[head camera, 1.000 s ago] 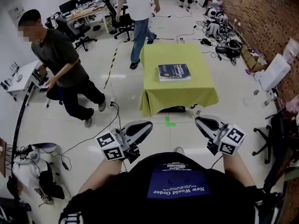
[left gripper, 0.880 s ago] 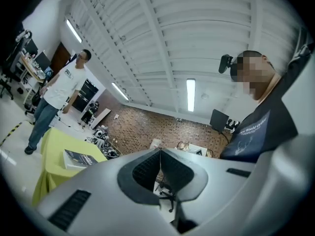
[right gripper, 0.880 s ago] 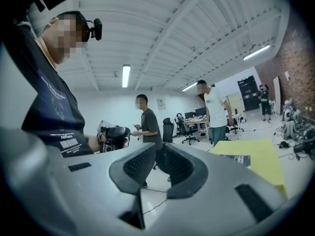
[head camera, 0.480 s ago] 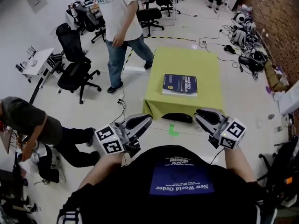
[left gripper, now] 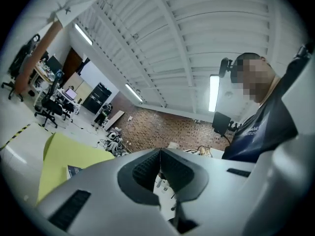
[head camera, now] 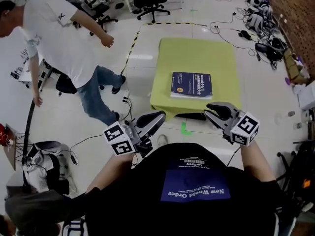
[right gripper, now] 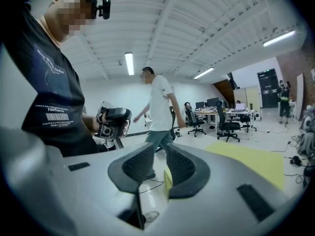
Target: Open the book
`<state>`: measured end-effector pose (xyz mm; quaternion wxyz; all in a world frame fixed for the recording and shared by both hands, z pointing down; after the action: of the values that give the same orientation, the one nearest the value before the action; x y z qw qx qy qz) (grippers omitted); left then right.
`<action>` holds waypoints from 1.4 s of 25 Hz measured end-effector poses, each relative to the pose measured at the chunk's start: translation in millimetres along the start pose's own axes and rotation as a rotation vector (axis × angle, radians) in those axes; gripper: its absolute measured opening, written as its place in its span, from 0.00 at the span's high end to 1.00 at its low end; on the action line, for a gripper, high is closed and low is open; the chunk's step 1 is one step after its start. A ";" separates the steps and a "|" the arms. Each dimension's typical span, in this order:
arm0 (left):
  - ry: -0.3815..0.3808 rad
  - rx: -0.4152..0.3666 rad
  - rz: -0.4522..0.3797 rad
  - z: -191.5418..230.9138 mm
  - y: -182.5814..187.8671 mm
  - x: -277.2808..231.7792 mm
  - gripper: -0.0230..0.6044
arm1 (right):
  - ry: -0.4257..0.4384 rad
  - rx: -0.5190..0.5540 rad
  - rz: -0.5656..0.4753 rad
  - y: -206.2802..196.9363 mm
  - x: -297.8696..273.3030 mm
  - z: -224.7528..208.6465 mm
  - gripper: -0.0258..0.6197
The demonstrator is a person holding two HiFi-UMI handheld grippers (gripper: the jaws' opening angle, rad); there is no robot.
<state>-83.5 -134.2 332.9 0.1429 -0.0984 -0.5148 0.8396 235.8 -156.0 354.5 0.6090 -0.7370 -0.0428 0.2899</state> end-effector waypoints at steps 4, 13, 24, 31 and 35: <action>-0.065 -0.015 0.015 56.2 31.7 -2.3 0.95 | -0.056 -0.028 0.042 20.7 -41.0 -21.0 0.85; -0.180 -0.024 0.142 164.4 57.0 -17.2 0.95 | -0.143 -0.046 0.215 3.4 -113.0 -59.4 0.82; -0.032 0.098 0.145 181.1 20.4 -74.3 0.95 | 0.004 0.322 0.562 -69.4 -159.8 -136.0 0.68; 0.031 0.224 0.179 186.2 -31.7 -89.2 0.95 | 0.062 0.590 0.741 -139.9 -204.9 -151.5 0.62; 0.019 0.260 0.179 200.8 -48.2 -93.9 0.95 | 0.039 0.644 0.788 -155.5 -219.0 -159.4 0.62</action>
<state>-51.2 -313.4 468.1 0.0839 -0.1326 -0.3897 0.9075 175.9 -346.7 594.4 0.6503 -0.4775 0.3415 0.4822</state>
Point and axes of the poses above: the fingertips, and each gripper's own axes: x backward along the fingers, z to its left, y out of its top, the point moved 10 cm from there along x, backward along the fingers, and after that the axes turned 9 degrees about z, right-handed, at the moved point
